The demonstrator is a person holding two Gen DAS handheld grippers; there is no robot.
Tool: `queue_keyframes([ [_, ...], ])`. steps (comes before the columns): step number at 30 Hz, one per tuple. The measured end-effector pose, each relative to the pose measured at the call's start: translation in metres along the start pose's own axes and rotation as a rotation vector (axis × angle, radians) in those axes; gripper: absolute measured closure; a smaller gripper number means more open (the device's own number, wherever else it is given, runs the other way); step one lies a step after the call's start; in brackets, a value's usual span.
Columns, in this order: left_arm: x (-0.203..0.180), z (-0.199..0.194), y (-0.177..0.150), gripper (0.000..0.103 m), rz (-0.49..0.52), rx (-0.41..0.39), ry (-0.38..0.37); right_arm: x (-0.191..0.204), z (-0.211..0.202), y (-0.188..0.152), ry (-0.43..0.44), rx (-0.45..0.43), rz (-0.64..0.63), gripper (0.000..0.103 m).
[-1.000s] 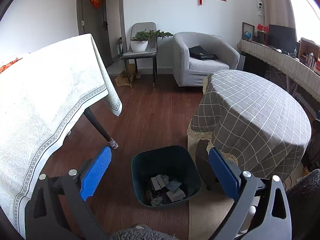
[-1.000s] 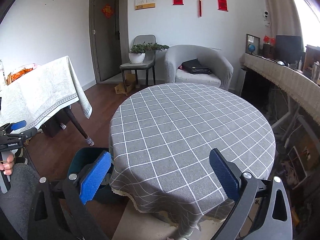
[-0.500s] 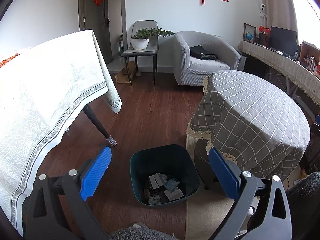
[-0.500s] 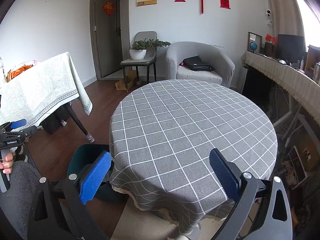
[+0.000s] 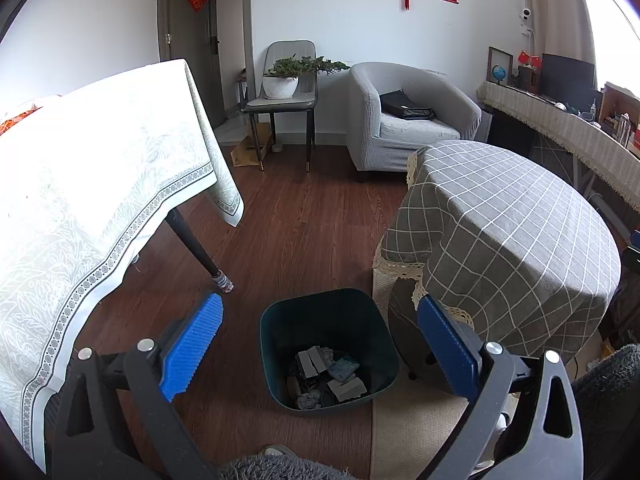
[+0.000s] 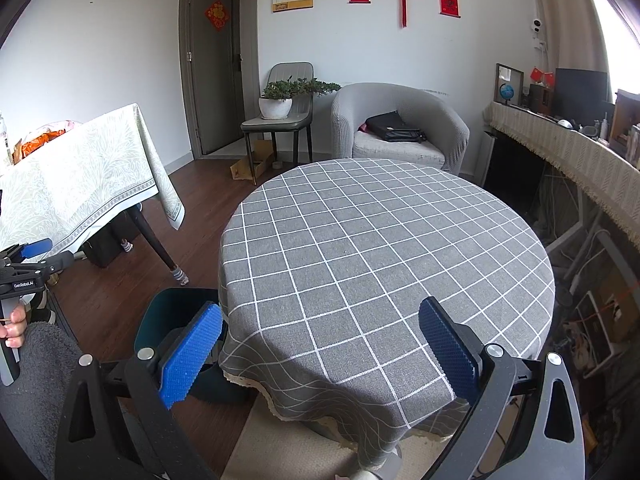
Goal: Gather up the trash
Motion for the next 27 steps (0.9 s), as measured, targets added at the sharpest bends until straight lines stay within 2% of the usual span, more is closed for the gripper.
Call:
queue_keyframes([
  [27,-0.0016,-0.0004,-0.0008,0.003,-0.003,0.000,-0.001,0.0000,-0.0014,-0.0007,-0.003,-0.001,-0.003,0.003],
])
Point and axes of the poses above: each gripper's, at about its wrist camera, not at the fingertips, and z roughly the way its jaws point, x to its left, y to its top, the point moved 9 cm from there along z, roughly the way its jaws point, and after that the axes turned 14 degrees about -x, right-handed, at the moved point
